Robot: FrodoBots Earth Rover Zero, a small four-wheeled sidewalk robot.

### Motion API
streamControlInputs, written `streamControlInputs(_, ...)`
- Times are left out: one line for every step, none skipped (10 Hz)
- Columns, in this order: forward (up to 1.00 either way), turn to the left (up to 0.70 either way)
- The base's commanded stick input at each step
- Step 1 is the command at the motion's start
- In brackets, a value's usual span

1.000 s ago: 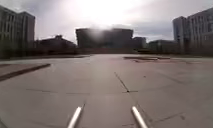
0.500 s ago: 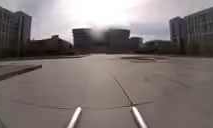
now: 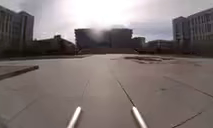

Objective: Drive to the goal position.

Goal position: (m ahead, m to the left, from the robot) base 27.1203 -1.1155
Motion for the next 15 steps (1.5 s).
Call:
streamControlInputs(1.0, 0.0)
streamControlInputs(1.0, 0.0)
streamControlInputs(1.0, 0.0)
streamControlInputs(1.0, 0.0)
streamControlInputs(1.0, 0.0)
streamControlInputs(1.0, 0.0)
streamControlInputs(1.0, 0.0)
streamControlInputs(1.0, 0.0)
streamControlInputs(1.0, 0.0)
streamControlInputs(1.0, 0.0)
streamControlInputs(1.0, 0.0)
streamControlInputs(1.0, 0.0)
streamControlInputs(1.0, 0.0)
streamControlInputs(1.0, 0.0)
streamControlInputs(1.0, 0.0)
